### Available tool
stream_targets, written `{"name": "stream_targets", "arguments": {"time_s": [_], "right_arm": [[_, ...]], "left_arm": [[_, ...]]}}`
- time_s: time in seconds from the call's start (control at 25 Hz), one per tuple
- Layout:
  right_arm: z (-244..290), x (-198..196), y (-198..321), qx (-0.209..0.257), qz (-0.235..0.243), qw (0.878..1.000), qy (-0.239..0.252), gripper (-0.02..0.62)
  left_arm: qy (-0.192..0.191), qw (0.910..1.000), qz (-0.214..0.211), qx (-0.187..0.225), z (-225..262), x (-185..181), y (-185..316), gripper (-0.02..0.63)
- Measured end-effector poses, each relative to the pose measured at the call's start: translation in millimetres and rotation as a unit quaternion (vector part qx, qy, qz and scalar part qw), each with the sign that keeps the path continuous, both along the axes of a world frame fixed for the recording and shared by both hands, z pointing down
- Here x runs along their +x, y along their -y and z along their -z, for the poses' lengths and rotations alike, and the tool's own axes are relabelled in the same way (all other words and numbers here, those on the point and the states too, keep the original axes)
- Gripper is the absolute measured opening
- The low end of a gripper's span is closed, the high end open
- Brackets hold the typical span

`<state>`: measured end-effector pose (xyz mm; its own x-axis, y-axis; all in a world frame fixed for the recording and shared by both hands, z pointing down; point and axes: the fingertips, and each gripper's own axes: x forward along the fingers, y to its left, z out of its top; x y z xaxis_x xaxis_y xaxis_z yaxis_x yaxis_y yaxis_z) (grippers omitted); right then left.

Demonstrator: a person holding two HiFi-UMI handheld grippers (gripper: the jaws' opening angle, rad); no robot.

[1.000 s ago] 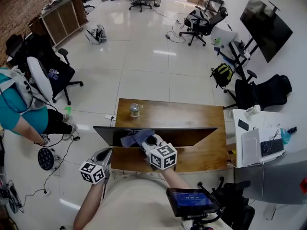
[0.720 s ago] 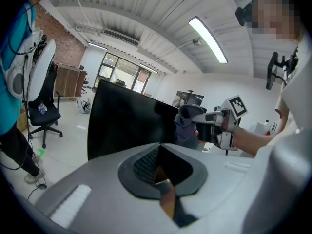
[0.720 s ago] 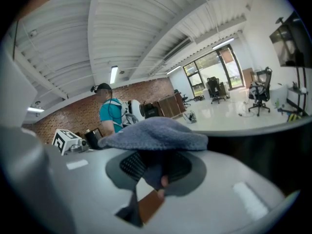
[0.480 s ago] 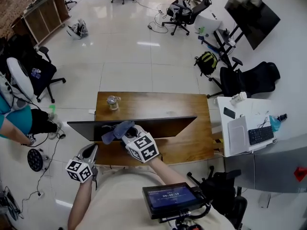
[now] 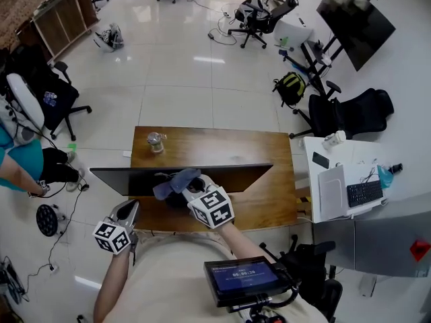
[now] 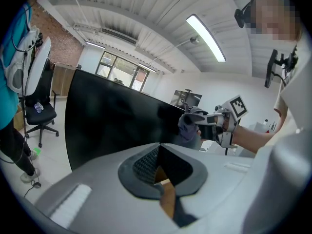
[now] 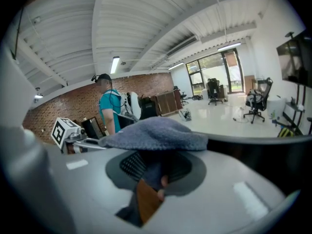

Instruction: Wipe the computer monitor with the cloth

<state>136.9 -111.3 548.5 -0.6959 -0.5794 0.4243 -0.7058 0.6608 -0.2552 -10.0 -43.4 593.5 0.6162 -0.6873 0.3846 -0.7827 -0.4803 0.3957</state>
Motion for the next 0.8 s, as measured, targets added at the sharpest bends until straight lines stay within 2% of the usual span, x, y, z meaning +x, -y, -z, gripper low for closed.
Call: {"name": "stream_targets", "arguments": {"time_s": [0.08, 0.2, 0.32, 0.64, 0.8], "right_arm": [[0.7, 16.2, 0.1, 0.012, -0.015, 1.0, -0.009, 0.081], [8.6, 39.5, -2.8, 0.055, -0.04, 0.997, -0.026, 0.083], [19.2, 56.1, -10.7, 0.078, -0.052, 0.996, 0.009, 0.083], [27.8, 62.9, -32.1, 0.112, -0.037, 0.989, 0.087, 0.086], [25.8, 56.4, -46.0, 0.133, -0.015, 0.988, 0.072, 0.083]], "left_arm": [[-0.001, 1.0, -0.005, -0.001, -1.5, 4.9, 2.6, 0.002], [-0.002, 0.9999, -0.01, -0.003, -2.7, 8.3, 4.8, 0.002], [0.001, 1.0, -0.007, -0.001, -1.7, 8.5, 4.3, 0.002], [0.007, 1.0, -0.004, -0.001, -8.3, 11.9, 2.2, 0.002], [0.008, 1.0, -0.002, 0.0, -8.8, 19.7, -5.3, 0.002]]}}
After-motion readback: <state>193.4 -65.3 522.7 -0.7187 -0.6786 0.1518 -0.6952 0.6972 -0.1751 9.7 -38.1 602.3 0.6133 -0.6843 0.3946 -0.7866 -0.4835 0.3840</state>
